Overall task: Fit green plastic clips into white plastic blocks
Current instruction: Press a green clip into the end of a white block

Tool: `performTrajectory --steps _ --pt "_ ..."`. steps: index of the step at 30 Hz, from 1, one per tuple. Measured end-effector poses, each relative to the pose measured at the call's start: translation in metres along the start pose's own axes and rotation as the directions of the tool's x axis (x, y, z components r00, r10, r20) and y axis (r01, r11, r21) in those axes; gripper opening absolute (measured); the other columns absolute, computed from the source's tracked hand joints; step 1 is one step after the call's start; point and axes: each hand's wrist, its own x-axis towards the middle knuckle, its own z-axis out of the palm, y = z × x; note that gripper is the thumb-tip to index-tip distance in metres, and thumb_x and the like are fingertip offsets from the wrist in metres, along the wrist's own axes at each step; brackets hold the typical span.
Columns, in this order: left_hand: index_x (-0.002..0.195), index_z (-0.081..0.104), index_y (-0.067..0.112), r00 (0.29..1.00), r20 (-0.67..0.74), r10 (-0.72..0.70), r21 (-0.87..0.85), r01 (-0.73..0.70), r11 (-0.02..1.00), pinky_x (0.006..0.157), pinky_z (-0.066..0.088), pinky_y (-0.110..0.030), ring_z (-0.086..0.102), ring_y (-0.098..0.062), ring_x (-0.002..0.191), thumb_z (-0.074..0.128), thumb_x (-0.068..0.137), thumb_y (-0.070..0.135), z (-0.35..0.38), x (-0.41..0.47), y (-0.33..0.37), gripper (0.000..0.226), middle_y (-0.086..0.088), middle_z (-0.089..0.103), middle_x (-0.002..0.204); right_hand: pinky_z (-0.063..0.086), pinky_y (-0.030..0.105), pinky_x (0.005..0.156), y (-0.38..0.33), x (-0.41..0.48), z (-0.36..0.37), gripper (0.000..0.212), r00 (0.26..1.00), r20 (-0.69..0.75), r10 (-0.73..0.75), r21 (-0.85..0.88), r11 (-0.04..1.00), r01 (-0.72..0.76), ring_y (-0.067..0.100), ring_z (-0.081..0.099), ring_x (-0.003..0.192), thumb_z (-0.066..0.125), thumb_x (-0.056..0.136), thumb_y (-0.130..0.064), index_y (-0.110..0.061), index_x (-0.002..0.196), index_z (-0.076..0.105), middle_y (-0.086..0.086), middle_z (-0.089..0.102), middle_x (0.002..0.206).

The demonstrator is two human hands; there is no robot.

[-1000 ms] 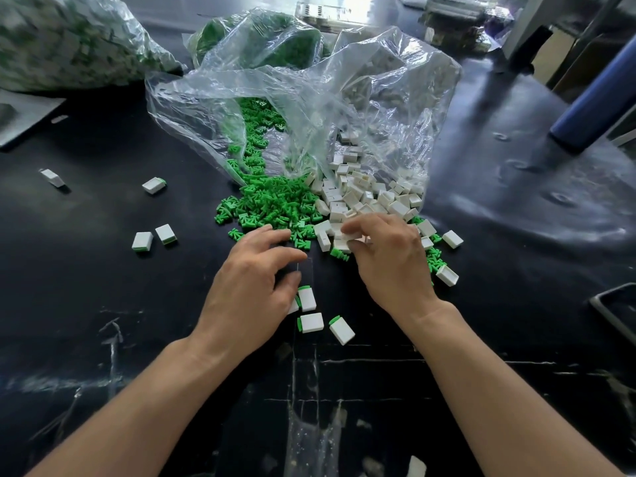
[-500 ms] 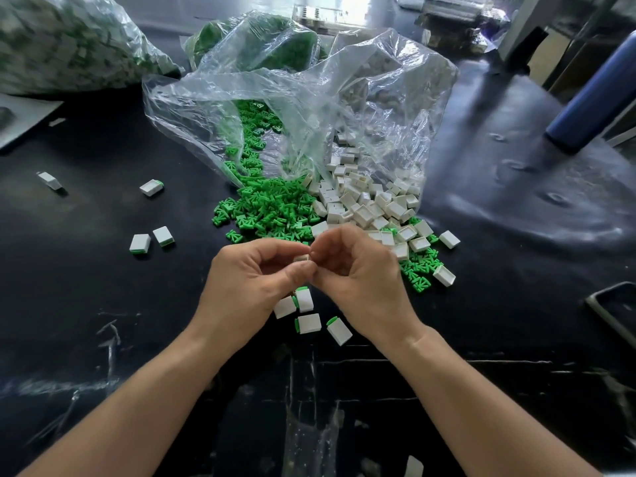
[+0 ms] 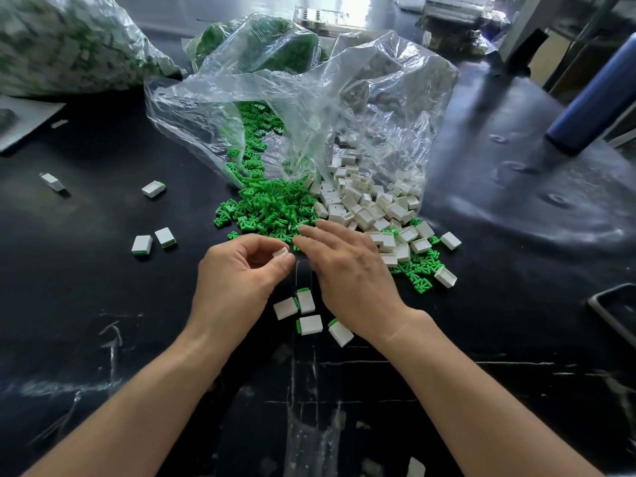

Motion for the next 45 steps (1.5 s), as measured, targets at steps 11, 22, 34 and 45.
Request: performTrajectory --steps 11,22,34,45 --pt "0.071 0.070 0.023 0.997 0.073 -0.007 -0.031 0.010 0.999 0.055 0.047 -0.011 0.058 0.002 0.055 0.075 0.073 0.009 0.001 -0.002 0.002 0.016 0.011 0.068 0.062 0.023 0.045 0.106 0.003 -0.001 0.000 0.014 0.990 -0.138 -0.004 -0.085 0.996 -0.007 0.024 0.065 0.088 0.070 0.070 -0.002 -0.015 0.074 0.074 0.002 0.072 0.072" --pt "0.070 0.071 0.025 0.993 0.122 0.009 -0.065 -0.001 0.998 0.061 0.051 -0.012 0.063 -0.002 0.060 0.076 0.070 0.003 0.001 -0.007 0.008 0.023 0.006 0.071 0.066 0.013 0.033 0.102 0.009 -0.003 -0.004 0.024 0.984 -0.162 0.078 -0.054 0.995 -0.087 0.030 0.062 0.083 0.074 0.063 0.001 -0.009 0.084 0.070 0.007 0.070 0.074" --pt "0.079 0.070 0.019 0.979 0.204 -0.003 -0.179 0.040 0.983 0.061 0.055 -0.020 0.069 -0.017 0.069 0.071 0.073 -0.004 0.002 -0.009 0.011 0.024 -0.007 0.073 0.077 0.049 0.014 0.071 0.012 -0.010 -0.028 0.041 0.910 -0.087 0.405 0.804 0.568 -0.176 -0.001 0.061 0.073 0.070 0.075 0.003 -0.035 0.085 0.061 -0.013 0.064 0.082" --pt "0.074 0.072 0.025 0.971 0.234 0.053 -0.240 0.005 0.971 0.058 0.054 -0.020 0.067 -0.015 0.063 0.072 0.072 0.002 0.000 -0.011 0.014 0.023 -0.007 0.071 0.072 0.047 0.013 0.068 0.005 -0.013 -0.030 0.028 0.929 -0.063 0.366 0.820 0.549 -0.161 0.000 0.063 0.070 0.071 0.075 0.000 -0.027 0.079 0.067 -0.011 0.068 0.076"
